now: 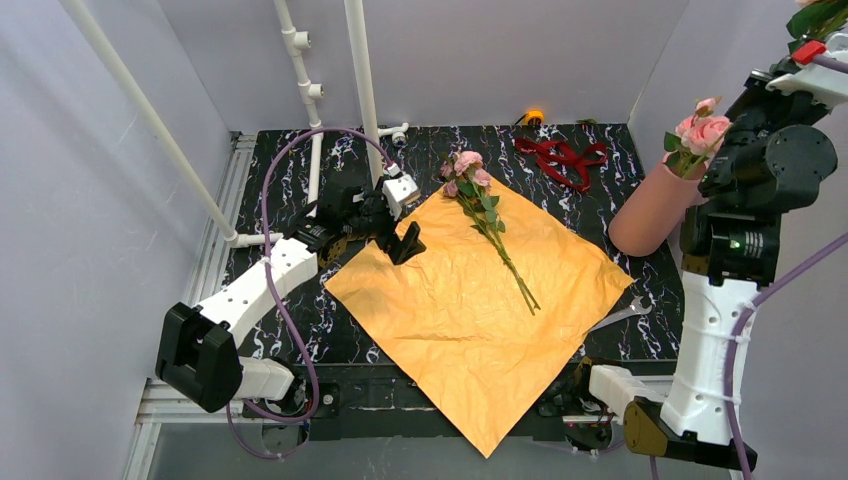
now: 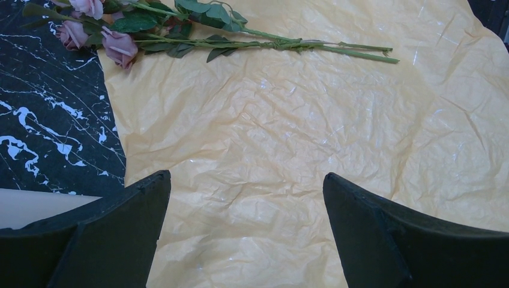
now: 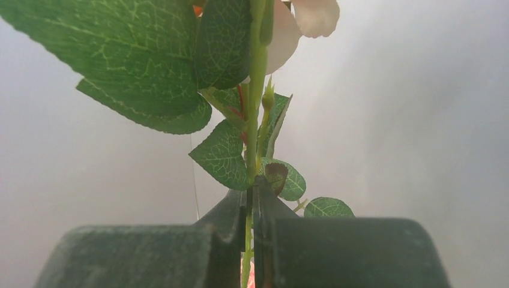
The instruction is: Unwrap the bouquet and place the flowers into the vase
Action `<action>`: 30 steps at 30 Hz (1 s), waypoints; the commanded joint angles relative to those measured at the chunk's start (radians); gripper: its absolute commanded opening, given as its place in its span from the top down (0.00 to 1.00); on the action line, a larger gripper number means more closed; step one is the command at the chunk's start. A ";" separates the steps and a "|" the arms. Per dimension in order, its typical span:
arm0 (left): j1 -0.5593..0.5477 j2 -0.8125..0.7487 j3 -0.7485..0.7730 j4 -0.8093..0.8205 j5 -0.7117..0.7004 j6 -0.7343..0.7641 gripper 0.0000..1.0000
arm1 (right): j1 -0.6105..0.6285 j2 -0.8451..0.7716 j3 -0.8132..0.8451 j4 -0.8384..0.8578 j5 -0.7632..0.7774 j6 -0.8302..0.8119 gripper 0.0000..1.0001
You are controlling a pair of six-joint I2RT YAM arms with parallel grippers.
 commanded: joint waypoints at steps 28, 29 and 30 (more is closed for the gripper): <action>0.006 -0.049 -0.038 0.051 -0.042 -0.018 0.02 | -0.007 0.063 -0.343 0.272 0.117 -0.024 0.99; 0.006 -0.049 -0.037 0.050 -0.041 -0.016 0.02 | -0.007 0.065 -0.350 0.263 0.122 -0.018 0.99; 0.006 -0.048 -0.033 0.047 -0.039 -0.013 0.02 | -0.007 0.067 -0.356 0.253 0.125 -0.012 0.99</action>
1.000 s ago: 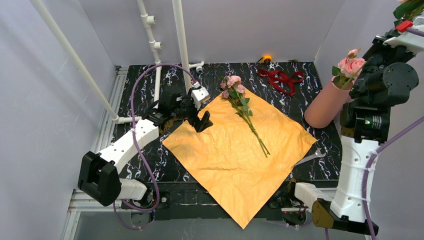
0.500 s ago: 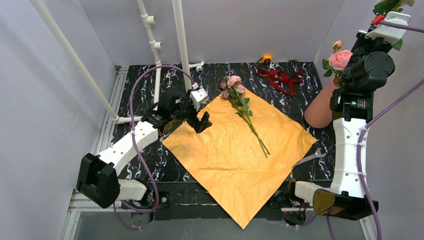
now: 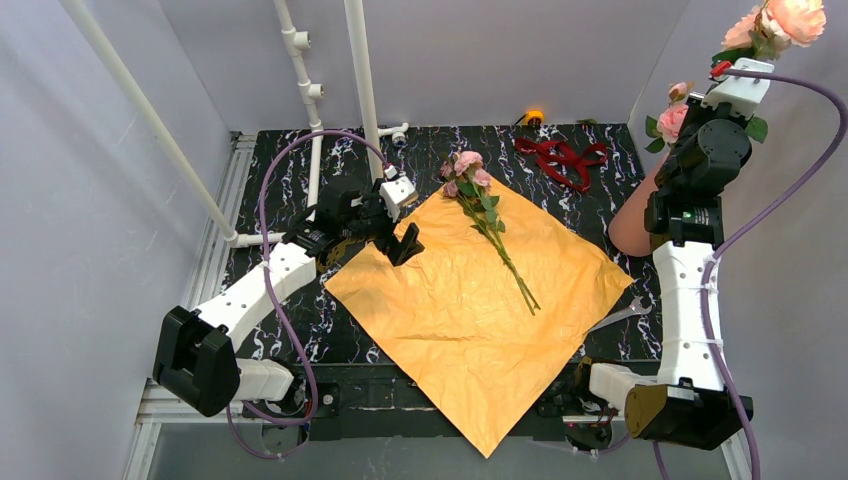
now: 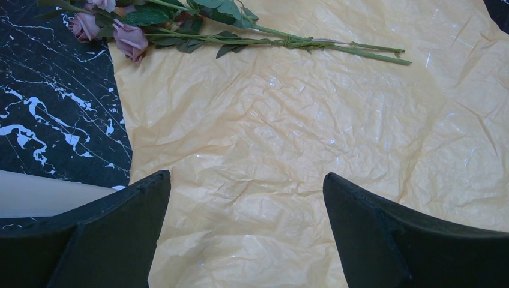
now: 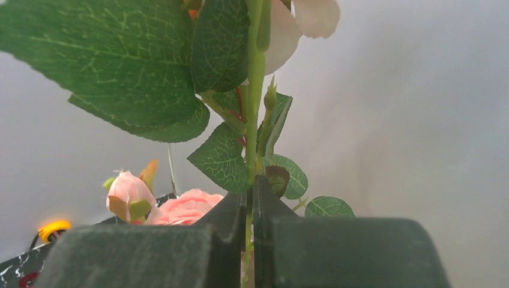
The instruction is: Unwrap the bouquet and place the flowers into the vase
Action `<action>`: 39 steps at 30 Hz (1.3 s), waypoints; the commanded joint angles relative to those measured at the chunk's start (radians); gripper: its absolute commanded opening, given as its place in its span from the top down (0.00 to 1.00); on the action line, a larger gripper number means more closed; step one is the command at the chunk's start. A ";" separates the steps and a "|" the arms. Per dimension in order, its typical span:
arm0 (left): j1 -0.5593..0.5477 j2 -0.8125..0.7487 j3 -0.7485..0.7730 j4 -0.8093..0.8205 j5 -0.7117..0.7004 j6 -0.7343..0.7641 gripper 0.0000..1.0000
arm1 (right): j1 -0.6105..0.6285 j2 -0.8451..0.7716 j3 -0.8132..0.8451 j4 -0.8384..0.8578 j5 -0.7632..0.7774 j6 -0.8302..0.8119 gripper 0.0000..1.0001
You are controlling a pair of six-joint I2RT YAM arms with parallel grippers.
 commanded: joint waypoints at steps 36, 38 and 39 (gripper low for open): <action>0.013 0.114 0.155 -0.026 0.056 0.015 0.02 | -0.007 0.016 -0.039 -0.303 0.060 0.105 0.25; 0.014 0.112 0.153 -0.025 0.055 0.018 0.02 | -0.007 0.003 -0.038 -0.332 0.039 0.105 0.22; 0.014 0.111 0.153 -0.027 0.055 0.018 0.02 | -0.007 -0.008 -0.040 -0.347 0.019 0.104 0.20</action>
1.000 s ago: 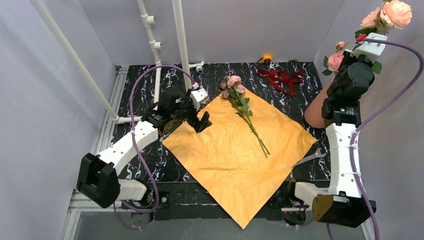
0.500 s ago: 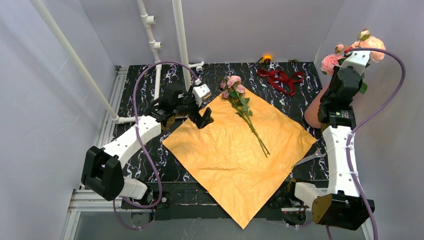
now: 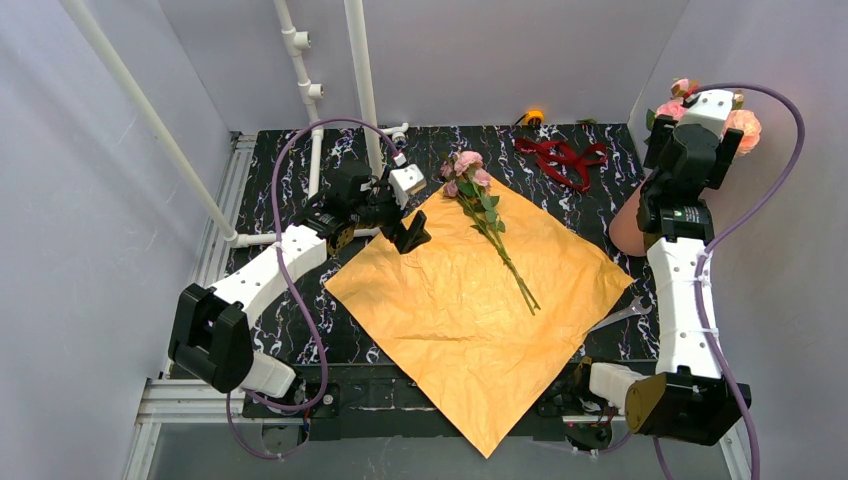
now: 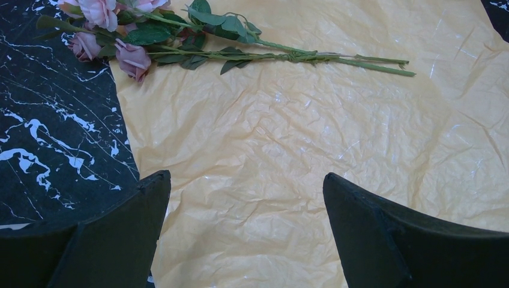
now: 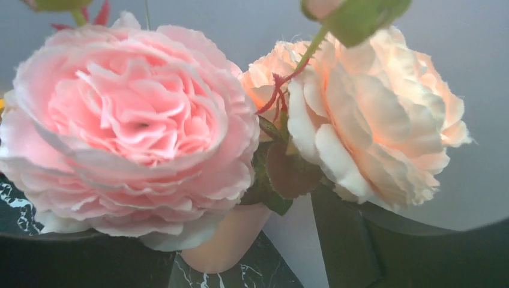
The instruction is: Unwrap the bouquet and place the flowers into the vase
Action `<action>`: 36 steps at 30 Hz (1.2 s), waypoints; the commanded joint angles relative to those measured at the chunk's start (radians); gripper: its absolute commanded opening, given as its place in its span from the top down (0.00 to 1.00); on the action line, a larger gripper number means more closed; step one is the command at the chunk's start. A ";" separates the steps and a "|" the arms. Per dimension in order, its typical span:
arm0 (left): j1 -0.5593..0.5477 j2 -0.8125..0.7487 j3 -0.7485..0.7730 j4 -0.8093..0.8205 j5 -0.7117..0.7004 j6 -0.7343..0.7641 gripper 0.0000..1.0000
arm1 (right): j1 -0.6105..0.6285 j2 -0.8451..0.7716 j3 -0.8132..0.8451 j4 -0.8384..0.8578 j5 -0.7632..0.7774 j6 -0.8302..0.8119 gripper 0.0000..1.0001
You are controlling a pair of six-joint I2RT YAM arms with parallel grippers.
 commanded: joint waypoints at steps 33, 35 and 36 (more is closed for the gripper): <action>0.007 -0.010 0.020 -0.042 0.033 -0.053 0.02 | 0.204 0.066 0.210 -0.891 -0.824 -0.308 0.13; 0.007 -0.022 0.005 -0.039 0.022 -0.059 0.02 | 0.312 0.097 0.202 -0.843 -0.753 -0.282 0.13; 0.007 -0.026 -0.003 -0.037 0.017 -0.061 0.02 | 0.348 0.118 0.203 -0.818 -0.734 -0.269 0.14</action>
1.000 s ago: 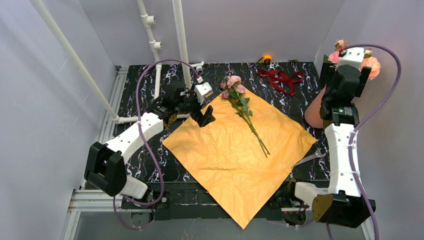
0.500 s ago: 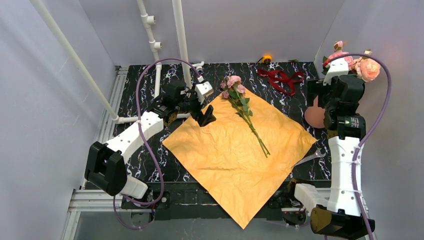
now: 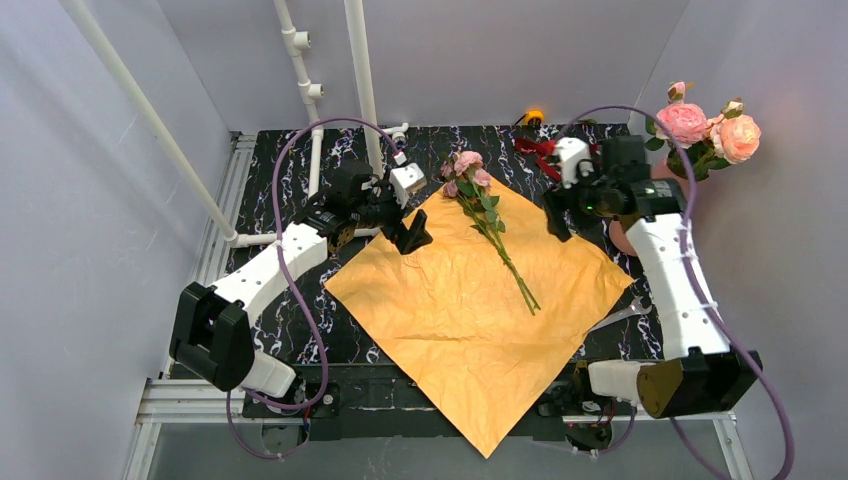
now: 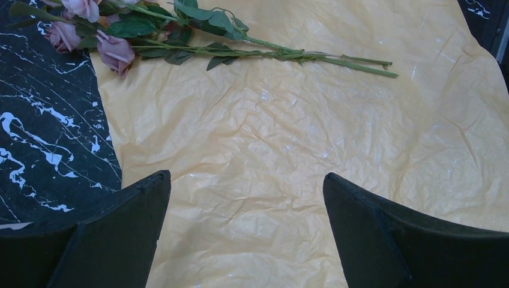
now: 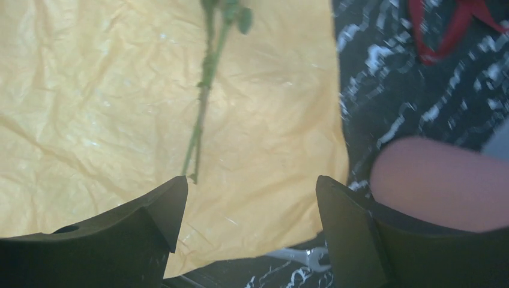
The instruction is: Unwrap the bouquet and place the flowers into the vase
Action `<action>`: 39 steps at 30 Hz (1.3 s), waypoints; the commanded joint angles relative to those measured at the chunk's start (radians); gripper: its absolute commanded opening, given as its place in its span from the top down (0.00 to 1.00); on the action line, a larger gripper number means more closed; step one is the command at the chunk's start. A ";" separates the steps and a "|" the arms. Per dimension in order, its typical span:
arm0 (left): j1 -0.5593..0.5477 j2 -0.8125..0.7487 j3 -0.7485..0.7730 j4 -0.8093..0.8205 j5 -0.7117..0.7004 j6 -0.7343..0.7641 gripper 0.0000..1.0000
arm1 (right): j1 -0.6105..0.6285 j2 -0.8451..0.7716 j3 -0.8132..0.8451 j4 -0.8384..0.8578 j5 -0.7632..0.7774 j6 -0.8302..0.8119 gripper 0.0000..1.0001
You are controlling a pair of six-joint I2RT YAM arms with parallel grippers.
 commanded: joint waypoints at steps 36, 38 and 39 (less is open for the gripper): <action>0.009 -0.199 -0.151 -0.017 -0.190 -0.047 0.02 | 0.422 1.125 0.696 0.186 0.283 0.295 0.55; 0.009 -0.196 -0.146 -0.015 -0.189 -0.043 0.02 | 0.422 1.132 0.697 0.190 0.282 0.314 0.58; 0.009 -0.195 -0.146 -0.014 -0.188 -0.041 0.02 | 0.421 1.131 0.697 0.188 0.275 0.324 0.59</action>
